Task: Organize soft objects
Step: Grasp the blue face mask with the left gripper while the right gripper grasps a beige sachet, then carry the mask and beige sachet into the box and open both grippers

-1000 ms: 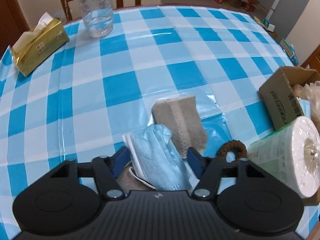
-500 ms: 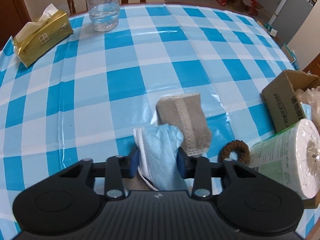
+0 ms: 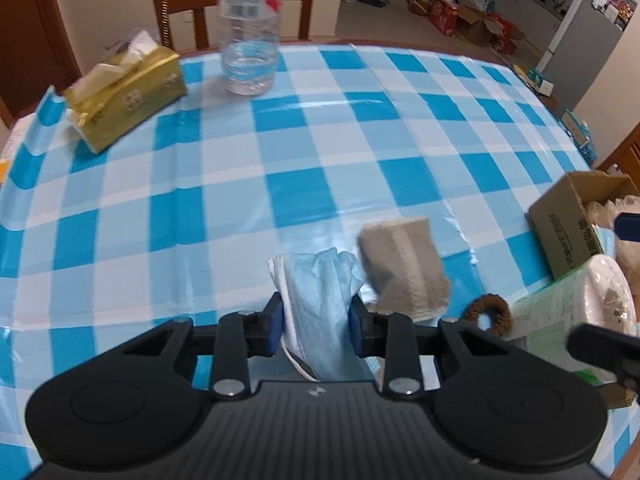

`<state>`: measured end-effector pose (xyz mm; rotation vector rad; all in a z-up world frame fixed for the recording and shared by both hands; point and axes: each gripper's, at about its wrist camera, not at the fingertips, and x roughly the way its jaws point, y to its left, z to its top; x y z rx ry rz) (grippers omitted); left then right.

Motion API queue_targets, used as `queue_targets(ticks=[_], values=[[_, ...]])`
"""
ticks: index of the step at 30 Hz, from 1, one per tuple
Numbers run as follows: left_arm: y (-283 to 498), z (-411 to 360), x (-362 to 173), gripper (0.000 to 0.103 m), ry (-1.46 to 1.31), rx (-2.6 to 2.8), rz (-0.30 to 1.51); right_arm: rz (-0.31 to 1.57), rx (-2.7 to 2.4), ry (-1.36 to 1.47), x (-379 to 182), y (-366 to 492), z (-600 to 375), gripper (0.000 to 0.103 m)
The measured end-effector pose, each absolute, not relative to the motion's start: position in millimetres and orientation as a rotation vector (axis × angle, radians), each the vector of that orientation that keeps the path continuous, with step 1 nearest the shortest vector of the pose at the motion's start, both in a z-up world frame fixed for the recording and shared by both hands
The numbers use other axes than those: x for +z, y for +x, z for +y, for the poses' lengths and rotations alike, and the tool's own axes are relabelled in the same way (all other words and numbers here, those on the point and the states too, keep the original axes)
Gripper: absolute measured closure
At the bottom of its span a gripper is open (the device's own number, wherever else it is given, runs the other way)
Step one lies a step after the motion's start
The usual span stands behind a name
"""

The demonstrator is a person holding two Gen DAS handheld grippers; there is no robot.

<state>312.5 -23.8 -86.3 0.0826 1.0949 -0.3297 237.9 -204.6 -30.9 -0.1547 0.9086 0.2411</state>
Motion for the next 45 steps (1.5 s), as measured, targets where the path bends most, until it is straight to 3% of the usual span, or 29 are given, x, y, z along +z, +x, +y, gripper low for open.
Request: queue_targets(ticks=[7,11,21,38,45], values=[[320,6,-84,0.072,0.082,-0.281,1.083,1.009,0.216,-0.114,-48,283,-178,0.003],[322,21,-85,0.072,0.067,-0.257,1.081,1.070,0.185,-0.106,-64,310,-162,0.012],[325,37,-86,0.072,0.033,-0.234,1.076,1.281,0.091,0.022,-120,375,-147,0.020],[327,33,-90,0.072,0.036,-0.253,1.082,1.347,0.017,-0.010,-148,390,-144,0.032],[326,32,-90,0.072,0.039,-0.265,1.084,1.333,0.030,-0.017,-144,386,-145,0.053]])
